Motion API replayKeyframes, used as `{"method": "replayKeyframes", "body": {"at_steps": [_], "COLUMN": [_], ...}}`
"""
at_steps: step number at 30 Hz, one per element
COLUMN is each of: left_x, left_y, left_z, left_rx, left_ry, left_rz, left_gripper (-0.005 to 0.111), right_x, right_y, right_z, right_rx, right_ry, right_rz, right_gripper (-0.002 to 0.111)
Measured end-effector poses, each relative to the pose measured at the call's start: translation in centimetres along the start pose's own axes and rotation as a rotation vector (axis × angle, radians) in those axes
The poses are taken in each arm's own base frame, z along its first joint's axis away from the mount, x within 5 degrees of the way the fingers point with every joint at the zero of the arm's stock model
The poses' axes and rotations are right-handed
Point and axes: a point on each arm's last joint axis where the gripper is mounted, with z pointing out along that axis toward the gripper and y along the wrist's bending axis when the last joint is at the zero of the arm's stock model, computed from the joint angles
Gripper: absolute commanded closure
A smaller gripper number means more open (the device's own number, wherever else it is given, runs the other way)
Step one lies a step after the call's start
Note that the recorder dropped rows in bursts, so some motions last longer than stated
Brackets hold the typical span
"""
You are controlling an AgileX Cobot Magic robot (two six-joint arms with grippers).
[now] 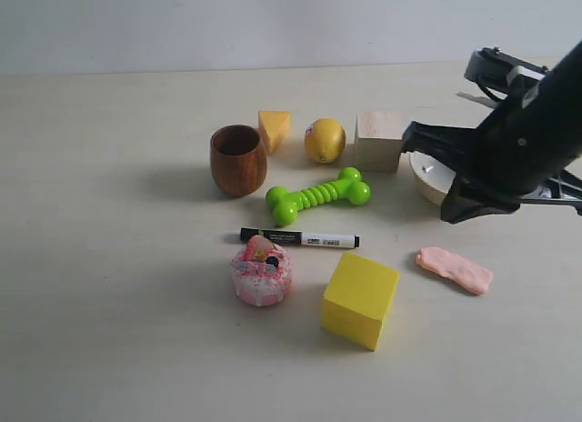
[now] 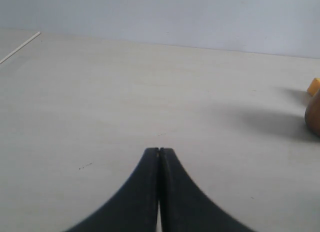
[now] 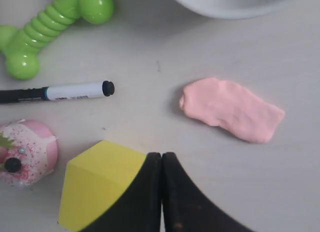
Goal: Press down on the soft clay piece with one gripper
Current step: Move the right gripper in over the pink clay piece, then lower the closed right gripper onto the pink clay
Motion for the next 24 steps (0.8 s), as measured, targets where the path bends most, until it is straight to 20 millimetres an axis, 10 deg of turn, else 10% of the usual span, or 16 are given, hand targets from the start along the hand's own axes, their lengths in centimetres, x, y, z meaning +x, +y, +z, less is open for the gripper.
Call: {"method": "replayKeyframes", "body": {"at_steps": [24], "left_x": [0.0], "left_y": [0.0], "left_z": [0.0], "left_rx": [0.0], "left_ry": [0.0], "left_rz": [0.0], "left_gripper": [0.107], "right_x": [-0.8], "right_y": [0.2], "right_z": [3.6], "right_rx": [0.295], "right_ry": [0.122], "right_rz": [0.23], "right_gripper": [0.108]}}
